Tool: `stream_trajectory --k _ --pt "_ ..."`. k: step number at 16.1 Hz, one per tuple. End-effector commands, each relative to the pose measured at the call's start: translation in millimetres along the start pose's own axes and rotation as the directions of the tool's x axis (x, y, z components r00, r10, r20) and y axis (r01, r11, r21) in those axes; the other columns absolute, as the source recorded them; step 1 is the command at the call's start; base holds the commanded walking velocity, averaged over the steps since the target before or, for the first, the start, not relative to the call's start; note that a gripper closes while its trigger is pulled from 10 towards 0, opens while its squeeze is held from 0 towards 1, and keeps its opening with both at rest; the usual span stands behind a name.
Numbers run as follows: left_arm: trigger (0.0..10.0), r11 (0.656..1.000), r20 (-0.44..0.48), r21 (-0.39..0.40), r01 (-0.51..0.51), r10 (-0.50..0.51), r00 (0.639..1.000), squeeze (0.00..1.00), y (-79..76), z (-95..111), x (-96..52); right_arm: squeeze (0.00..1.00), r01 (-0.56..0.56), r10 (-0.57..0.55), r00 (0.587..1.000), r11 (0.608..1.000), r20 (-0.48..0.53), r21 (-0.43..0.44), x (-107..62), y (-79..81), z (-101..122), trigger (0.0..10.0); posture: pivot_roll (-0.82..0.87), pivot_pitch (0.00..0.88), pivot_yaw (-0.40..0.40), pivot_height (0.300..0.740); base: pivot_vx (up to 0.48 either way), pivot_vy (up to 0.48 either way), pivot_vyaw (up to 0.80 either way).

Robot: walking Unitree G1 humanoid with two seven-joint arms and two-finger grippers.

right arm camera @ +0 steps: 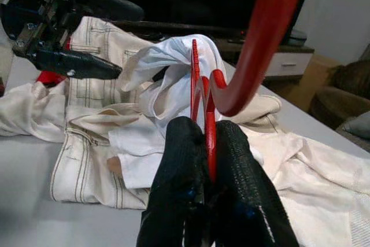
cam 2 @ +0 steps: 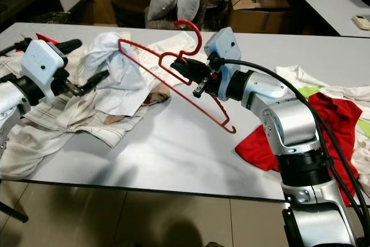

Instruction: Hang hanger

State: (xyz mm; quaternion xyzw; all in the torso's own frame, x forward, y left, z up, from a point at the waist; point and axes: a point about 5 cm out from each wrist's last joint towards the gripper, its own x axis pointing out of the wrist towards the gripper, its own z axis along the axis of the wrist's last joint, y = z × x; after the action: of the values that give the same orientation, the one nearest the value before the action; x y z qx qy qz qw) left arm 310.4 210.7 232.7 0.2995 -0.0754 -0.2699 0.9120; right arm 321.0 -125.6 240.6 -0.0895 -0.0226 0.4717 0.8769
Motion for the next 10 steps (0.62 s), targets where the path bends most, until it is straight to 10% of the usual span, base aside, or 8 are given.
stream_trajectory --k 1,3,4,8,9,10 --pt "10.0 0.998 -0.016 0.055 0.015 -0.014 1.000 1.00 -4.1 -2.4 0.7 0.00 -0.032 0.032 0.999 0.999 0.016 -0.006 2.3 8.1 1.1 10.0 -0.08 0.000 0.065 0.740 0.000 0.000 0.00" --pt "10.0 0.991 -0.044 0.134 -0.027 0.033 0.998 0.93 -1.1 -7.0 9.0 0.00 -0.069 0.069 0.997 0.998 0.027 -0.003 5.0 15.7 4.1 10.0 -0.08 0.000 0.046 0.740 0.000 0.000 0.00" --pt "10.0 0.991 -0.048 0.126 -0.053 0.059 0.997 0.00 1.1 -11.4 9.0 0.00 -0.105 0.105 0.994 0.994 0.035 -0.001 6.7 24.2 4.6 10.0 -0.10 0.000 0.038 0.740 0.000 0.000 0.00" --pt "10.0 0.976 -0.104 0.141 -0.165 0.181 0.978 0.00 13.3 -28.1 20.3 0.00 -0.180 0.180 0.984 0.984 0.018 0.004 4.8 38.3 3.4 10.0 -0.13 0.000 0.050 0.740 0.000 0.000 0.00" --pt "7.2 0.976 -0.099 0.137 -0.170 0.184 0.978 0.00 14.8 -28.1 21.0 0.00 -0.178 0.178 0.984 0.984 0.010 0.003 2.4 37.9 2.1 10.0 -0.13 0.000 0.056 0.740 0.000 0.000 0.00" --pt "0.0 0.975 -0.093 0.141 -0.171 0.185 0.978 0.00 16.5 -27.5 21.4 0.00 -0.171 0.171 0.985 0.985 0.007 0.003 0.3 36.5 2.1 10.0 -0.13 0.000 0.059 0.740 0.000 0.000 0.00"
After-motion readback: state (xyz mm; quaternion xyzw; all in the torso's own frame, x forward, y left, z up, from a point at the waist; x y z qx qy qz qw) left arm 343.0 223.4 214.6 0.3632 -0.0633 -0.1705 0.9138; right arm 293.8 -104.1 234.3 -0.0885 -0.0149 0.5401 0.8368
